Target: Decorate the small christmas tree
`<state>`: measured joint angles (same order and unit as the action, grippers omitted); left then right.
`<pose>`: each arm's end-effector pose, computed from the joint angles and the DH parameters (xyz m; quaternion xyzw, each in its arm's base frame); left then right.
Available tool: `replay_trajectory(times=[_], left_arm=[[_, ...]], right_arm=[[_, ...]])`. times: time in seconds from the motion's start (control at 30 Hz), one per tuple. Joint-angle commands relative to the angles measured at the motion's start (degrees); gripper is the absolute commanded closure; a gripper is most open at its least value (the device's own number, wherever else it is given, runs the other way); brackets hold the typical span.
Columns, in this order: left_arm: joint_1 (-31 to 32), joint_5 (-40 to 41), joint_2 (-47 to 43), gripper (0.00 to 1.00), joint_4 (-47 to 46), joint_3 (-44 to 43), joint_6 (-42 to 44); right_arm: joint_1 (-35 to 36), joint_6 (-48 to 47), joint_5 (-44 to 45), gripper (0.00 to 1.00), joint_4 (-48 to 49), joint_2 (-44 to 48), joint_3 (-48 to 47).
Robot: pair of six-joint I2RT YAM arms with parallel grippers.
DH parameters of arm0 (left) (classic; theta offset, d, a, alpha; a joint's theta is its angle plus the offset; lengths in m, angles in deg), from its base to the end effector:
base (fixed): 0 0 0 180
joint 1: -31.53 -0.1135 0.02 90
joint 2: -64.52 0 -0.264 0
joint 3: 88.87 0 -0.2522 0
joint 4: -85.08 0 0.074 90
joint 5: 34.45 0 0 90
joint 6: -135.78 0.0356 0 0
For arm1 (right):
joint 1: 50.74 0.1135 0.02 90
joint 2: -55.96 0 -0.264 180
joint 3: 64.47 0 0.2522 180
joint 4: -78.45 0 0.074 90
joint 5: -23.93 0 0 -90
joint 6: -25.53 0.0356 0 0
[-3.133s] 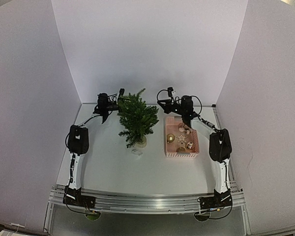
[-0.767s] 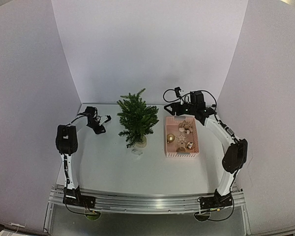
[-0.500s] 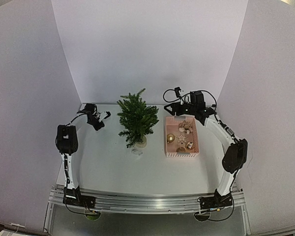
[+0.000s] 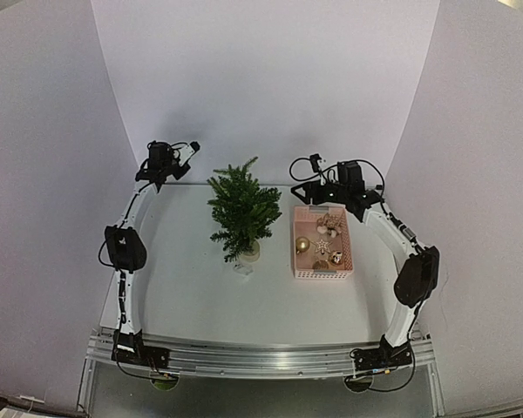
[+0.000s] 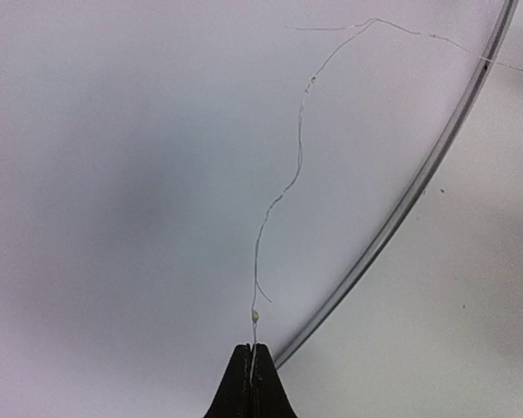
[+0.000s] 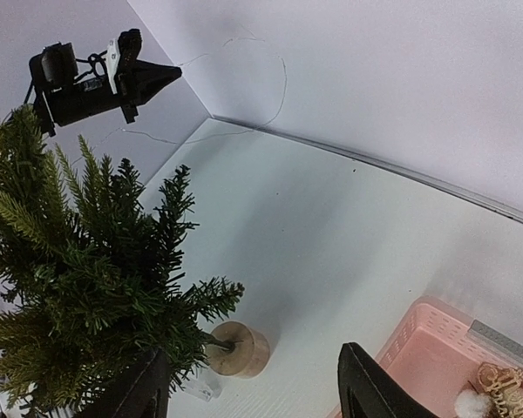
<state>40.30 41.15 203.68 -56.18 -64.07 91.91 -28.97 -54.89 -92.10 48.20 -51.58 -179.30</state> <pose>0.5543 -0.0945 0.3140 0.4423 0.7009 0.0772 0.5542 0.4096 0.1804 0.3559 -0.2099 0.7945 0.3261 0.4673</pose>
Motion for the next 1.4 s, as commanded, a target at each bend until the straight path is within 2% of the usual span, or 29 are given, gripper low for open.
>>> replay_trajectory(times=[0.0, 0.2, 0.4, 0.6, 0.87, 1.37], left_arm=[[2.9, 0.9, -3.4, 1.0, -16.0, 0.7, -2.1], [5.5, 0.3, -4.2, 1.0, -30.9, -1.3, -3.5], [8.5, -2.3, -7.8, 1.0, -38.7, 3.0, -3.6], [11.0, -4.9, -7.4, 1.0, -38.6, -0.5, -2.9], [14.8, -5.9, -8.0, 1.0, -37.7, -0.2, 1.3], [17.4, -6.4, -10.7, 1.0, -40.6, -0.7, 3.2]], right_arm=[[-0.3, 0.7, 0.2, 0.36, 0.4, 4.8, -0.4], [-0.3, 1.8, 0.6, 0.36, 0.3, 6.7, -0.7], [-0.2, 3.6, 0.8, 0.36, 0.3, 7.4, -0.9], [-0.1, 5.2, 1.5, 0.36, 0.4, 10.1, 1.6], [0.0, 5.1, 2.4, 0.36, 0.8, 14.4, 8.0], [0.8, 6.2, 0.0, 0.35, 2.3, 10.7, 6.5]])
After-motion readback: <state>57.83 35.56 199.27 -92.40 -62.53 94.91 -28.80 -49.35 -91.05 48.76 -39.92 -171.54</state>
